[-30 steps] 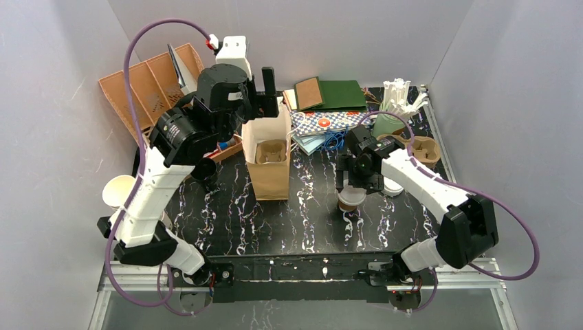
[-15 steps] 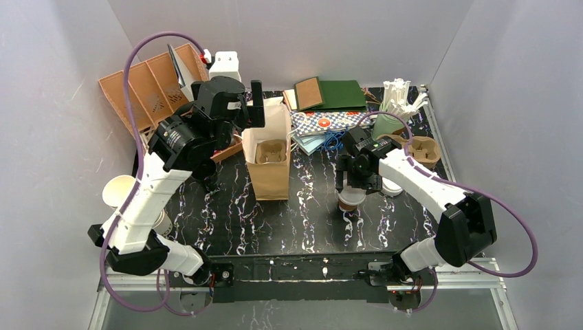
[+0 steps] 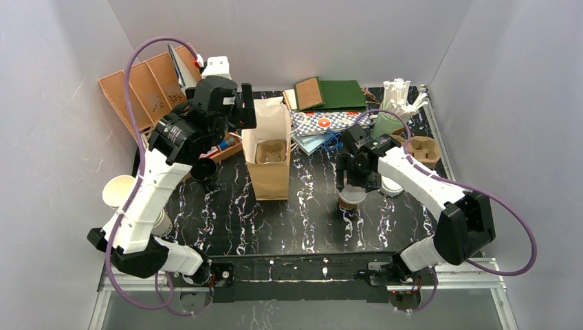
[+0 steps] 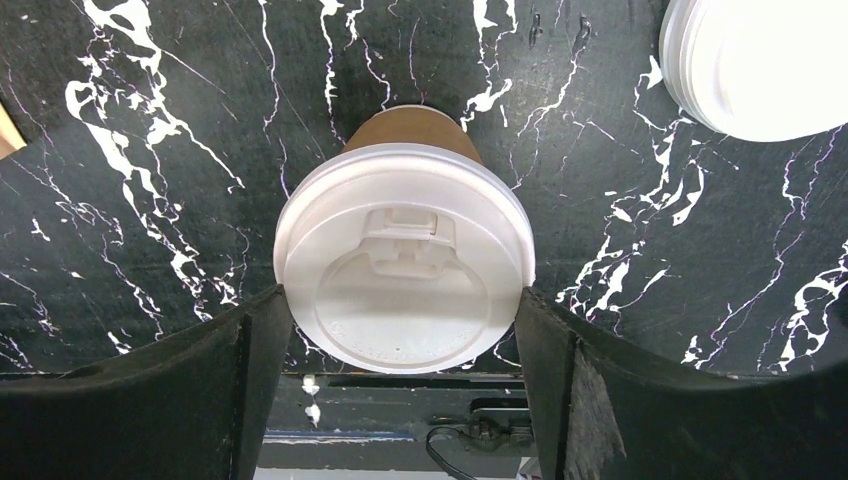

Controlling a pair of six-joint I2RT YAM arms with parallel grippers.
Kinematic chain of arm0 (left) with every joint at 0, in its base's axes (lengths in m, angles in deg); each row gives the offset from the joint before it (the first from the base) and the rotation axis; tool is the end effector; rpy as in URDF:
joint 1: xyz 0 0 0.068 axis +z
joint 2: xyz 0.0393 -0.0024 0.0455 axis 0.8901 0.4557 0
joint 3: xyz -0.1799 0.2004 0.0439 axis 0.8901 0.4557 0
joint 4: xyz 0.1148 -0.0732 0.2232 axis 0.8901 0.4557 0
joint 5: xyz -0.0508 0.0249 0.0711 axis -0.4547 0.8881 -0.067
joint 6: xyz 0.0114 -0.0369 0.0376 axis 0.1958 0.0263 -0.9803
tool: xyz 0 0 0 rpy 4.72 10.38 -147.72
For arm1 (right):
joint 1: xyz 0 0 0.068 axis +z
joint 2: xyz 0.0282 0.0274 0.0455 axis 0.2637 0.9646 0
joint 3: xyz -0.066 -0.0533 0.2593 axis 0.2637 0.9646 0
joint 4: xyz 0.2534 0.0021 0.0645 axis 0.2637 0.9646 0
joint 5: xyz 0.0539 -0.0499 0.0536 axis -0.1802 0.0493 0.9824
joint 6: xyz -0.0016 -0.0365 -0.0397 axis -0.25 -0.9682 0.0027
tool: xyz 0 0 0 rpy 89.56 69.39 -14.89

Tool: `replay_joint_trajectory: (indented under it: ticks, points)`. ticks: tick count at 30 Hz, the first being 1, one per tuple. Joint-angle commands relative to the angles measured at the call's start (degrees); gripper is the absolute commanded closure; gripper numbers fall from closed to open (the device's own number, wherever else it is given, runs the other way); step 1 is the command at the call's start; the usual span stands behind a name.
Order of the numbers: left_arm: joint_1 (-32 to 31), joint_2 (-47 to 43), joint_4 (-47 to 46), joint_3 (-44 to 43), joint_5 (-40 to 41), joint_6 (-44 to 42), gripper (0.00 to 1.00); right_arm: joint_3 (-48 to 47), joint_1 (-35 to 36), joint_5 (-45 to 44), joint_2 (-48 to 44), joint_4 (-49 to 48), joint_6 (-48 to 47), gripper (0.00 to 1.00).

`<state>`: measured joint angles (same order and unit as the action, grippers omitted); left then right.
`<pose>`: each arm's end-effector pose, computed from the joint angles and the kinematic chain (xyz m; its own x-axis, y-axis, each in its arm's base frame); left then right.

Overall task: Pack the takeout coffee
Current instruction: Place the coffee cup on the cup tray.

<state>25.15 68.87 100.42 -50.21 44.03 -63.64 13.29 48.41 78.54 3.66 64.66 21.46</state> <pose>0.2047 -0.1337 0.5018 -0.3572 -0.1192 -0.9264 -0.0160 0.9925 -0.1215 0.2338 0.1447 0.2630 -0.9286 0.0038 -0.3709 -0.0045 0.9998 0.0215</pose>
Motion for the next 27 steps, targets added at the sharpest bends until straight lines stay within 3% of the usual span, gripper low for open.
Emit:
replay_joint_trajectory:
  ticks: [1, 8, 13, 18, 27]
  points:
    - [2.1, -1.8, 0.8, 1.3, -2.6, 1.0, 0.05, -2.0, 0.3, -1.1, -0.1, 0.8, -0.6, 0.28]
    - [9.9, -0.7, -1.2, 3.0, -12.3, 1.7, 0.05, -8.0, 0.3, -1.2, -0.6, 3.8, -2.2, 0.28]
    - [18.4, 3.4, -2.4, 0.9, -26.8, 1.3, 0.04, -17.5, 0.3, 0.7, -3.7, 7.0, -6.2, 0.29]
    - [21.4, 9.8, 0.2, -3.3, -35.7, -1.1, 0.05, -28.8, 0.3, 0.9, -3.4, 11.1, -9.5, 0.31]
    - [24.4, 23.0, 4.0, -16.7, -38.3, -3.6, 0.10, -46.7, 0.3, 2.9, 1.1, 13.7, -13.1, 0.35]
